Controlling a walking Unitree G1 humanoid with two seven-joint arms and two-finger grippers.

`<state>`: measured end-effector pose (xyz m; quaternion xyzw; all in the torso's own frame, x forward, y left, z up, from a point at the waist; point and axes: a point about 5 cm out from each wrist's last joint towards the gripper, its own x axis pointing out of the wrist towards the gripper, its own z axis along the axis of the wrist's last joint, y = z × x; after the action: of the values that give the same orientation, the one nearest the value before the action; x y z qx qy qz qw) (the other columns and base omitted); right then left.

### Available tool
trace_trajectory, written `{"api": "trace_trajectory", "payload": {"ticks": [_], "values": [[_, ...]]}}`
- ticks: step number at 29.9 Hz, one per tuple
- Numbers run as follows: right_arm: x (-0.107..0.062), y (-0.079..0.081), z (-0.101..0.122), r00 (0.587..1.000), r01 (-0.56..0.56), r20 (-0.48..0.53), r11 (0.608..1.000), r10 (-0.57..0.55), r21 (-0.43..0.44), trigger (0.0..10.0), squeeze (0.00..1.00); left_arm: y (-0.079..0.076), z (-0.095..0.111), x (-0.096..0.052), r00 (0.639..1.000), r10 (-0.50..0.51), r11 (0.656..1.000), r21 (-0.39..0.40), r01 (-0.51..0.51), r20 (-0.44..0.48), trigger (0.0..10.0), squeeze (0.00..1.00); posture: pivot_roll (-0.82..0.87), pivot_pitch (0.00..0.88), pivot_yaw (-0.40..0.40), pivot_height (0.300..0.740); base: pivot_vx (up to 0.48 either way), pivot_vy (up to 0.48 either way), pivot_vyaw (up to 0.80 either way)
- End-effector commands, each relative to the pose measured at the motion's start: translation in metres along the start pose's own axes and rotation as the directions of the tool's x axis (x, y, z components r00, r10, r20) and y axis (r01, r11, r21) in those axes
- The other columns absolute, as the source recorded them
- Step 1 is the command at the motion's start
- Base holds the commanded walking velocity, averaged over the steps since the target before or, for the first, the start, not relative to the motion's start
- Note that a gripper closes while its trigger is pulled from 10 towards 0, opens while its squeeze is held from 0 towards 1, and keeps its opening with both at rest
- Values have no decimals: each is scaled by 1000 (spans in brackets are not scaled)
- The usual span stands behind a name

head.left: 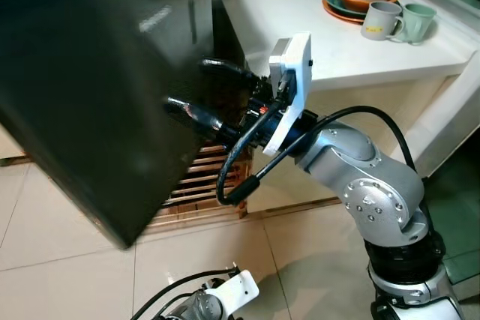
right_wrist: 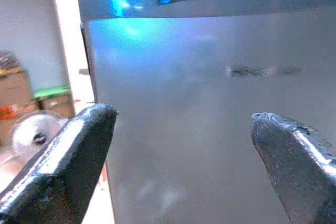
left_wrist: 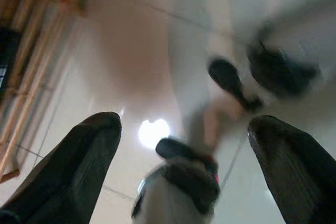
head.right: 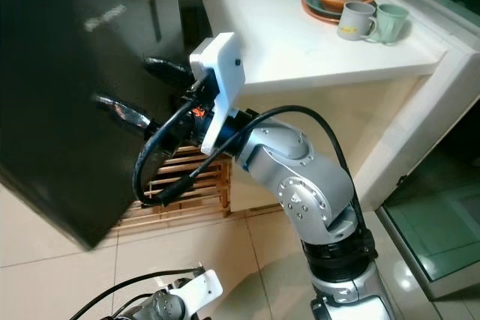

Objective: Restocking fridge

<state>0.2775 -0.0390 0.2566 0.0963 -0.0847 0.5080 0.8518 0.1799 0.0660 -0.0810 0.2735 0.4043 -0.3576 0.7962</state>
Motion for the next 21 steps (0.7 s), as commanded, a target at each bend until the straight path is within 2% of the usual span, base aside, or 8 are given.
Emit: {"api": "trace_trajectory", "payload": {"ticks": [1, 8, 9, 12, 13, 14, 16, 21], "values": [[-16, -42, -12, 956, 279, -71, 957, -284, -77, 10000, 0, -39, 46, 5, 986, -20, 991, -127, 42, 167, 10000, 0, -75, 0, -25, 740, 0, 0, 0], [-60, -91, -38, 775, 590, -130, 781, -619, -206, 10000, 0, -6, 78, 0, 926, 180, 957, -276, -87, 333, 10000, 0, -72, 0, -27, 740, 0, 0, 0], [-73, -97, -46, 724, 633, -144, 733, -674, -248, 10000, 0, 65, 95, -19, 849, 294, 932, -327, -153, 440, 10000, 0, -72, 0, -27, 740, 0, 0, 0], [-87, -101, -59, 675, 658, -168, 689, -719, -304, 10000, 0, 121, 122, -51, 732, 393, 903, -384, -194, 556, 10000, 0, -78, 0, -25, 740, 0, 0, 0], [-101, -104, -69, 626, 691, -182, 647, -758, -321, 10000, 0, 153, 145, -84, 615, 450, 885, -418, -208, 648, 10000, 0, -77, 0, -24, 740, 0, 0, 0], [-101, -104, -69, 626, 691, -182, 647, -758, -321, 10000, 0, 153, 145, -84, 615, 450, 885, -418, -208, 648, 10000, 0, -77, 0, -24, 740, 0, 0, 0], [-122, -108, -86, 528, 753, -188, 559, -828, -347, 10000, 0, 169, 176, -118, 450, 499, 865, -461, -199, 741, 10000, 0, -72, 0, -29, 740, 0, 0, 0], [-136, -108, -101, 455, 790, -161, 481, -876, -381, 10000, 0, 166, 196, -130, 347, 499, 866, -463, -188, 794, 10000, 0, -78, 0, -16, 740, 0, 0, -148]]}}
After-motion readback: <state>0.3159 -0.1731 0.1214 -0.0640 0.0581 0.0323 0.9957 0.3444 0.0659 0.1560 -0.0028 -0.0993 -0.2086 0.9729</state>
